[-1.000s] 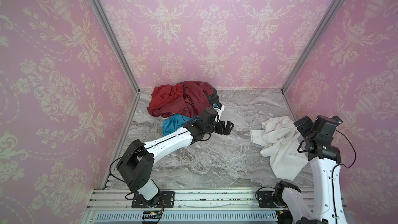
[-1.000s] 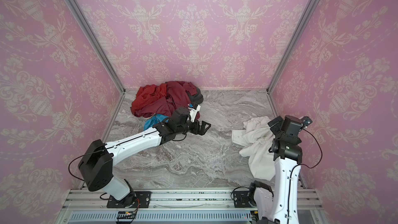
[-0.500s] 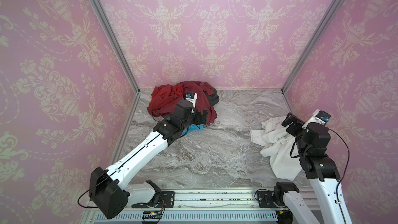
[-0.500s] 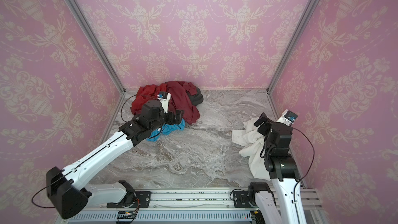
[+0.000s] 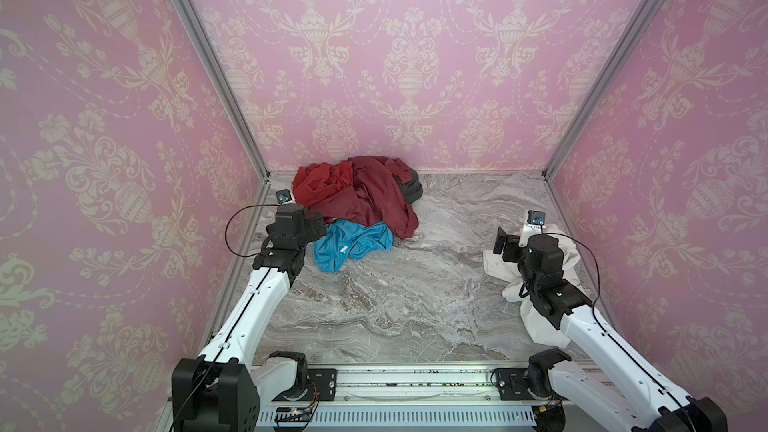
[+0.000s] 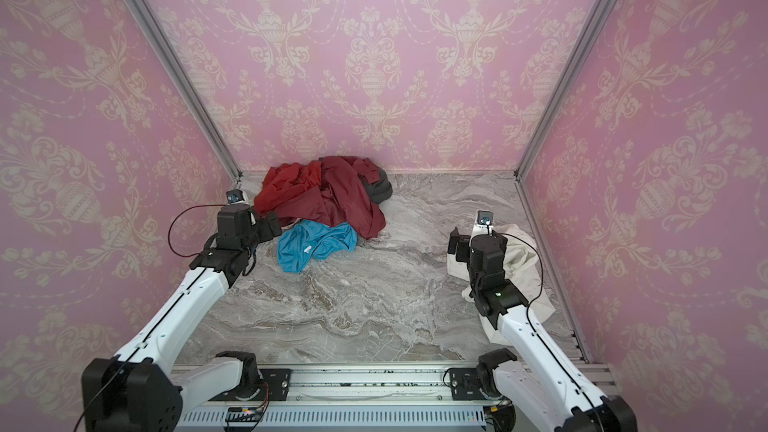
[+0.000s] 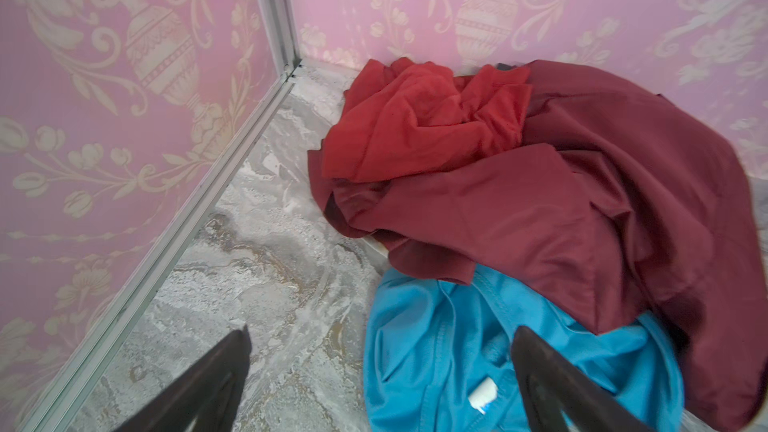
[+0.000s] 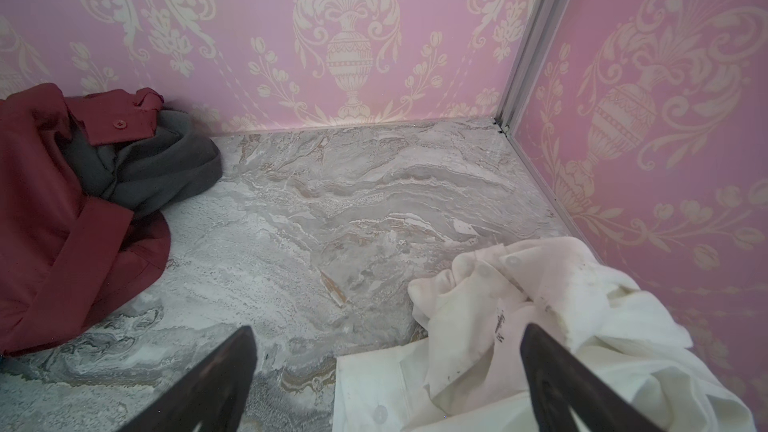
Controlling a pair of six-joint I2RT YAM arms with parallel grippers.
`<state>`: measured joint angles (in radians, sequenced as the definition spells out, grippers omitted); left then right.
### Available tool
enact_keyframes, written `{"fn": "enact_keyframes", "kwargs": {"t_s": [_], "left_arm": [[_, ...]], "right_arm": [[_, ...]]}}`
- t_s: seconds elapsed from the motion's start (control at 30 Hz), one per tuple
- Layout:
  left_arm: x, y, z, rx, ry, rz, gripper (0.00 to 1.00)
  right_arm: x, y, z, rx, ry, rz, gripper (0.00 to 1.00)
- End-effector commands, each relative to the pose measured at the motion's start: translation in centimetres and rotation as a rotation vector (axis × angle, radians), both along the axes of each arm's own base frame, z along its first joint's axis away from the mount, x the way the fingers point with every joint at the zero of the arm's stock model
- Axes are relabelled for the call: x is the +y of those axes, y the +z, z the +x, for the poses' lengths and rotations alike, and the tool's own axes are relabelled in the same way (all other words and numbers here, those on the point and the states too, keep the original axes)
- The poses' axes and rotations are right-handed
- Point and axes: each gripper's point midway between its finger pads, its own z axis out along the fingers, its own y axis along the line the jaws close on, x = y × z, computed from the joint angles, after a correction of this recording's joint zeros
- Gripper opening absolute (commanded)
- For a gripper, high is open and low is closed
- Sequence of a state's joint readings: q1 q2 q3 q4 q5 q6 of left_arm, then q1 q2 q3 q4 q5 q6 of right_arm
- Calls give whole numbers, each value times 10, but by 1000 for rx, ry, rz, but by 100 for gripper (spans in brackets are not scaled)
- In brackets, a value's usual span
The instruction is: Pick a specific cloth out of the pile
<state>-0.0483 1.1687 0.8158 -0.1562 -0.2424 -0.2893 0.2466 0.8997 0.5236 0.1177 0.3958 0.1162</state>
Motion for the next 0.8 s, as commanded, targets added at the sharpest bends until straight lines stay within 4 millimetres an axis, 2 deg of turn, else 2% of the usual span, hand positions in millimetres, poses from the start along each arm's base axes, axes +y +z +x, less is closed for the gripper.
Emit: {"fn": "enact_keyframes", "kwargs": {"t_s": [0.0, 0.13, 0.3, 0.53, 0.77], "left_arm": [[6, -7, 15, -63, 18, -10, 99], [6, -39, 22, -54, -15, 56, 99], [-10, -67, 36, 5, -136, 64, 99], [-9, -80, 44, -42, -139, 64, 99], [-8, -71, 52, -114, -138, 56, 99]], "right_arm": [[8, -4, 8, -36, 40, -19, 100], [9, -31, 12, 14, 52, -36, 100], [1, -53, 18, 54, 47, -19, 100], [-22, -65, 30, 41, 4, 51, 100], [-31, -76, 39, 42, -18, 26, 100]]}}
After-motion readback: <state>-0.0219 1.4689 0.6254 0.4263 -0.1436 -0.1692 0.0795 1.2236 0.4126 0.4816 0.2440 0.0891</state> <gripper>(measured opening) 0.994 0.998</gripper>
